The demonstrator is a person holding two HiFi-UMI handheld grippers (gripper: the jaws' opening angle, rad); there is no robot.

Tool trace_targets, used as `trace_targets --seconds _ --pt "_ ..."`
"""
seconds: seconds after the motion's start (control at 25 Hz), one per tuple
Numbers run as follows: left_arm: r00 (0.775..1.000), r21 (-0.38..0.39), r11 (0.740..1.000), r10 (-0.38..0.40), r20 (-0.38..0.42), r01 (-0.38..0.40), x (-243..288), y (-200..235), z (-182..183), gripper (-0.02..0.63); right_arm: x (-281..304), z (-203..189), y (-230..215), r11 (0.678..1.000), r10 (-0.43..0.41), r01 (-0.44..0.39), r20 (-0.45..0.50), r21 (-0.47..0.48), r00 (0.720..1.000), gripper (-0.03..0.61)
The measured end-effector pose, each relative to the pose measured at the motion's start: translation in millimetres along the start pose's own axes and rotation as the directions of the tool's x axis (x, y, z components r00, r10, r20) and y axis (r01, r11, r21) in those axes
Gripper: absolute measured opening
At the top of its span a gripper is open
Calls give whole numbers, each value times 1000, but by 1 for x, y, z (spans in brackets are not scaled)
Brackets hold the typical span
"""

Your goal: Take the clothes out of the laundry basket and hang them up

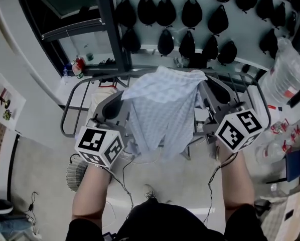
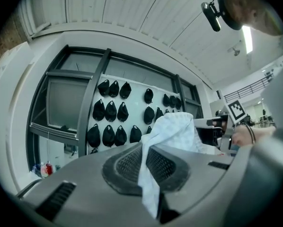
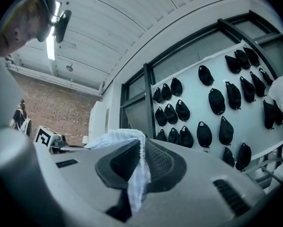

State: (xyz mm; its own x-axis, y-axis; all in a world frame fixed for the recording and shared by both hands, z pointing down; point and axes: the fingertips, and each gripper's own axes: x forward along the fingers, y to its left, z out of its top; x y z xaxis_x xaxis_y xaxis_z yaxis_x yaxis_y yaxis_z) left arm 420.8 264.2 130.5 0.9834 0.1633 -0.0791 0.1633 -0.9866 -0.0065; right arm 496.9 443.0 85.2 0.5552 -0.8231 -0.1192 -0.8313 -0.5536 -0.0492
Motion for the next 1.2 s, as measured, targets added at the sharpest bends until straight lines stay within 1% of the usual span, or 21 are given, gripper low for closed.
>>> trace_targets --seconds 0.24,0.48,0.68,0.84,1.04,1.2 --pt "1000 2 1000 -5 -12 5 29 46 -6 14 53 -5 -9 1000 -25 25 6 -10 1000 38" --pt "999 6 999 33 -31 -33 52 75 -20 14 89 -23 -21 1000 -20 20 -17 2 1000 38" --pt "996 45 996 77 -50 -75 83 90 -34 14 122 -39 -51 1000 4 -4 -30 19 1000 38" --pt "990 42 992 124 -67 -121 113 106 -43 14 155 -51 -79 999 44 -42 -42 35 998 38" --pt "981 44 983 181 -64 -178 158 125 -49 14 197 -63 -118 996 81 -78 -54 48 995 38" --pt "967 44 970 242 -84 -239 184 141 -68 14 229 -85 -141 992 115 -110 -89 66 989 38"
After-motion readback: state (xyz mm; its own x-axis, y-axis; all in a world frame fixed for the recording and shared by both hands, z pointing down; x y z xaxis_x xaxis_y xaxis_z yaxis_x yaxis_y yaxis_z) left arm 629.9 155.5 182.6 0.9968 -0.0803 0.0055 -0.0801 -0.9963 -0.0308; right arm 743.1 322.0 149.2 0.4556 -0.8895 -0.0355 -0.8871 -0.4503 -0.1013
